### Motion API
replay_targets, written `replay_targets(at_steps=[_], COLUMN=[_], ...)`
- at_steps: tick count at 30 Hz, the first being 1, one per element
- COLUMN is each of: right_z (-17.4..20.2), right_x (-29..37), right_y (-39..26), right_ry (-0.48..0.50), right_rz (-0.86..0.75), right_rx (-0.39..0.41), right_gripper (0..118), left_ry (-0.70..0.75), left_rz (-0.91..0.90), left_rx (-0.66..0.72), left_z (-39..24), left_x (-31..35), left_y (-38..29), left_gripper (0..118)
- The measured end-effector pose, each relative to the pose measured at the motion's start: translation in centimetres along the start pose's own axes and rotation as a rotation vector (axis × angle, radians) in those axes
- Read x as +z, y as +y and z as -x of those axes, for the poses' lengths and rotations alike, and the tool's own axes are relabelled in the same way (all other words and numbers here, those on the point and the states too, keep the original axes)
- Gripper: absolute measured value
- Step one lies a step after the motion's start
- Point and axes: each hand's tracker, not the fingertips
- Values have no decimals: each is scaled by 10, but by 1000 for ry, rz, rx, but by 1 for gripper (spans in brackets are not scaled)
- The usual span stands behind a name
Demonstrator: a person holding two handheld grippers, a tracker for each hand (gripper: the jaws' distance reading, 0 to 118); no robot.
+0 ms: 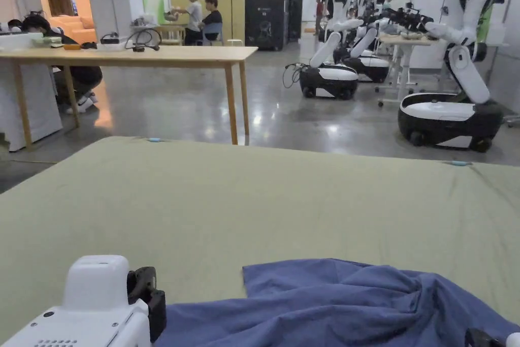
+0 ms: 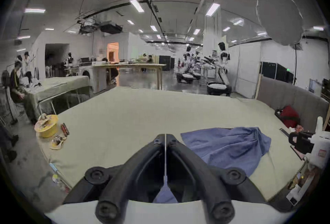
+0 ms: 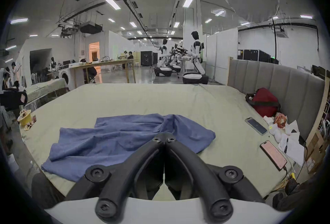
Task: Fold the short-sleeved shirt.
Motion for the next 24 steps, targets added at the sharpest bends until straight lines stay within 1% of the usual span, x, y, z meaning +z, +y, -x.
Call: replay_targets(at_steps=[1,3,4,5,7,9,10,11,12,13,14,15,16,17,19,20,21,22,23,24], right_z=[2,4,4,5,5,4,4,3,3,2,0,-1,-2,-3,-5,-8,-12,-17,-23,-28], right_x=[-1,-5,-8,-11,-17,-23,-27,-32,-36,-40,-44,-47,-51,-53,-57,-58,-58,-59,-59,-60], right_y=[0,0,-2,-4,-8,-12,-14,-16,-17,-18,-19,-20,-21,-22,-24,-25,-25,-26,-26,-26], right_ry=[1,5,6,7,16,16,11,6,1,-2,-4,-6,-5,-5,-10,-10,-9,-11,-17,-29], right_rz=[2,8,14,25,47,67,76,86,93,101,113,119,125,134,145,150,160,168,175,180], right_rx=[-1,1,2,1,-6,-8,-5,-1,-1,-2,-4,-6,-7,-9,-11,-17,-26,-40,-49,-50], right_gripper=[1,1,1,1,1,1,1,1,1,1,1,1,1,1,1,1,1,1,1,1], left_ry=[10,-13,-27,-42,-49,-87,-81,-78,-81,-70,-42,-30,-7,2,9,4,-11,-55,-45,-60], left_rz=[20,95,133,190,359,480,556,609,622,639,683,684,657,686,706,754,777,785,750,733], left_rx=[-9,-7,17,26,-4,-7,-9,-5,6,24,3,-26,-59,-87,-83,-106,-107,-95,-102,-162], left_z=[5,16,23,33,44,57,61,65,66,68,68,66,63,59,53,50,46,43,39,35], left_x=[-9,-35,-52,-75,-118,-160,-178,-193,-202,-213,-226,-232,-238,-246,-257,-262,-264,-259,-252,-248], left_y=[3,8,7,6,-2,-16,-24,-30,-34,-38,-43,-45,-46,-50,-60,-65,-68,-68,-64,-59], left_gripper=[0,0,0,0,0,0,10,26,40,40,100,117,115,110,110,109,101,83,71,44])
